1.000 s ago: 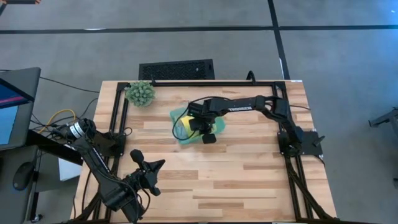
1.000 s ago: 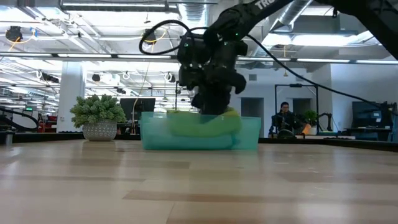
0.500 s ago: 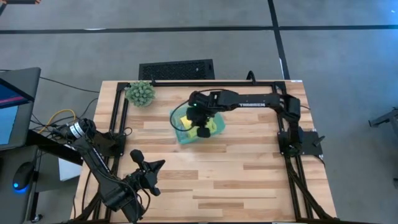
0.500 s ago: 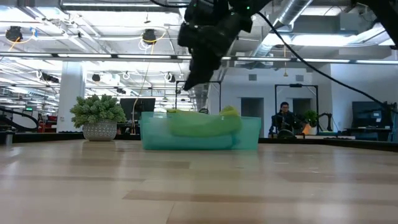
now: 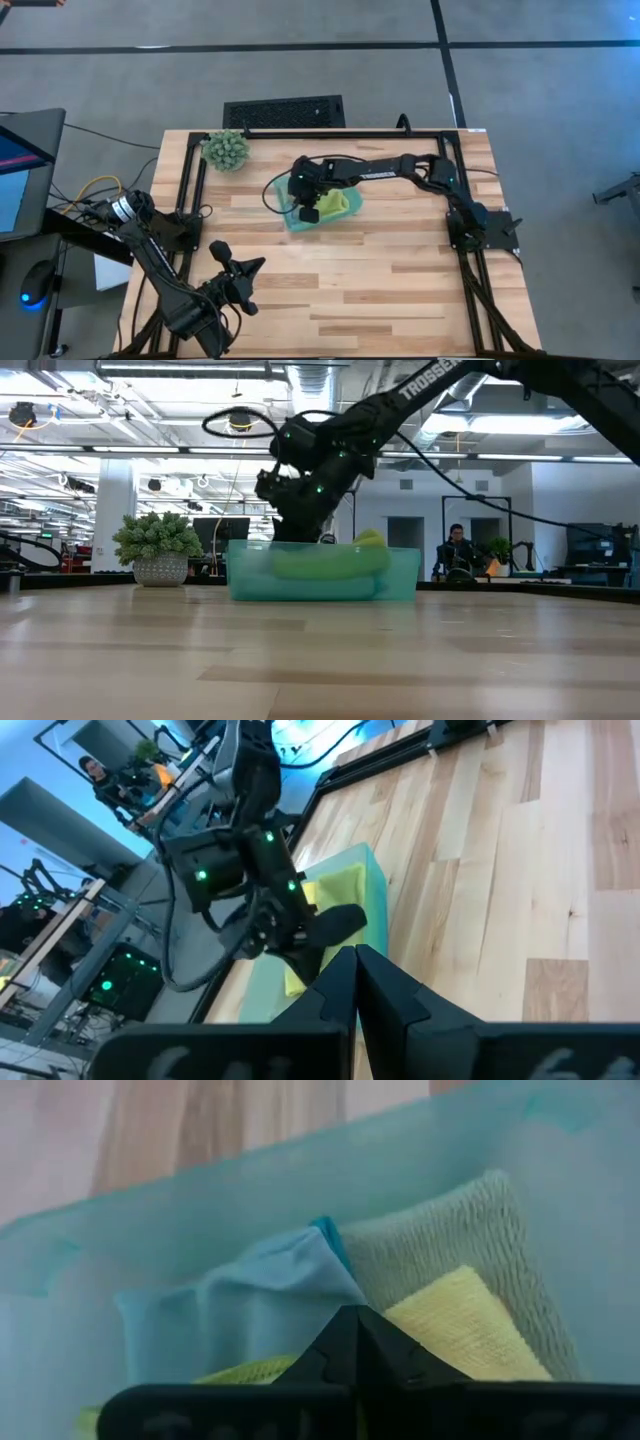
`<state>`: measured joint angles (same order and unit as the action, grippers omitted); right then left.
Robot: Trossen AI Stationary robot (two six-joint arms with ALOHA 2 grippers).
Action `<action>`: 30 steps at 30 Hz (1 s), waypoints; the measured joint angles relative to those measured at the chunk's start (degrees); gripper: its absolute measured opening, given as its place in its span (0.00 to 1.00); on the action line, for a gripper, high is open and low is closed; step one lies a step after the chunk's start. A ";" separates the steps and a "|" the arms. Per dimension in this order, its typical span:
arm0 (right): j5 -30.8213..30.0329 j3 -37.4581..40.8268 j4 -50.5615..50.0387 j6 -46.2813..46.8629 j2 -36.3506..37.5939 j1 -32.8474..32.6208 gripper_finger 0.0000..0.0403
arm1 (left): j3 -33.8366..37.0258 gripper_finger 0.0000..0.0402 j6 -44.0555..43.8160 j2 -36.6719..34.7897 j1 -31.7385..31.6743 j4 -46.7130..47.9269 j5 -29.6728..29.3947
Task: Fold microfiber towels
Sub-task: Put the light green towel into the bin
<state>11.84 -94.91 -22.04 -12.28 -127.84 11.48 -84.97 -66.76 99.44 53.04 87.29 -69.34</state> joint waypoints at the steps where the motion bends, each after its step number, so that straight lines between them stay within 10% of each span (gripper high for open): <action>1: 0.00 0.02 0.17 -0.14 -0.10 -0.04 0.06 | 0.00 0.00 -0.02 0.00 0.02 0.00 -0.02; 20: 9.41 0.01 -10.26 -8.36 10.77 -0.78 0.04 | 0.00 0.00 -0.20 0.00 0.02 -1.92 3.03; 30: 8.06 12.48 6.64 -5.66 8.47 1.49 0.04 | 0.00 0.00 0.07 0.00 0.02 -2.34 2.94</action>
<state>19.90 -82.43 -15.39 -17.94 -119.37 12.97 -84.97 -66.69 99.44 53.06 84.94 -66.40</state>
